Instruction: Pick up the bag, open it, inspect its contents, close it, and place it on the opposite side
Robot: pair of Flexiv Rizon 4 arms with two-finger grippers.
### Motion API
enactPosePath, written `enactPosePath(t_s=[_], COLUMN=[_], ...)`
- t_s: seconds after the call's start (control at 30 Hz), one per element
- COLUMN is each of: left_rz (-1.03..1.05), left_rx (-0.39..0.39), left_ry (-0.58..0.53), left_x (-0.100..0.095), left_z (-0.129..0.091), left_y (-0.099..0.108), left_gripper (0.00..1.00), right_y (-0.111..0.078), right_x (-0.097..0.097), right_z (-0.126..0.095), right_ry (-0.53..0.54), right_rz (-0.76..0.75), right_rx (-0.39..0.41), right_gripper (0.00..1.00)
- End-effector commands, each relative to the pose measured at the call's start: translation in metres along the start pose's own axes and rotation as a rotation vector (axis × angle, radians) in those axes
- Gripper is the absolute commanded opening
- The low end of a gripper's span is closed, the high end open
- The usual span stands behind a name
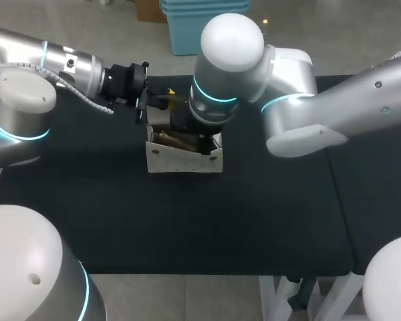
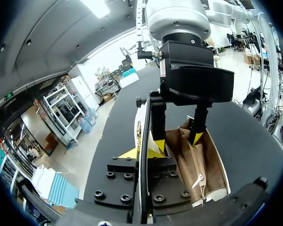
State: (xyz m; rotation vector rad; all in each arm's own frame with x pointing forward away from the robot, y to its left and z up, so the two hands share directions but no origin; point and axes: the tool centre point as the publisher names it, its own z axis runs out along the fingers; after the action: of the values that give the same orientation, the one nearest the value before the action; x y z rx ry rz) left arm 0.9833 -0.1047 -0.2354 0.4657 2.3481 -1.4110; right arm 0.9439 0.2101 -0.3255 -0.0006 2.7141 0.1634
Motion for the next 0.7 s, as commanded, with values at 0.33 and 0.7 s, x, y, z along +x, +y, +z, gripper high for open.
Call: enactPosePath(t_s=[0.33,0.7], left_rz=[0.008,0.025], left_rx=[0.005,-0.008], left_ry=[0.004,0.001], left_x=[0.004,0.006], left_z=[0.011,0.010], left_y=[-0.012,-0.015], left_gripper=[0.00,0.00], right_y=[0.014,0.012], right_x=[-0.003,-0.019], right_z=[0.017,-0.020], right_ry=[-0.024,-0.148], right_rz=[0.003,0.024], right_rx=[0.026,0.019], right_gripper=[1.00,0.31])
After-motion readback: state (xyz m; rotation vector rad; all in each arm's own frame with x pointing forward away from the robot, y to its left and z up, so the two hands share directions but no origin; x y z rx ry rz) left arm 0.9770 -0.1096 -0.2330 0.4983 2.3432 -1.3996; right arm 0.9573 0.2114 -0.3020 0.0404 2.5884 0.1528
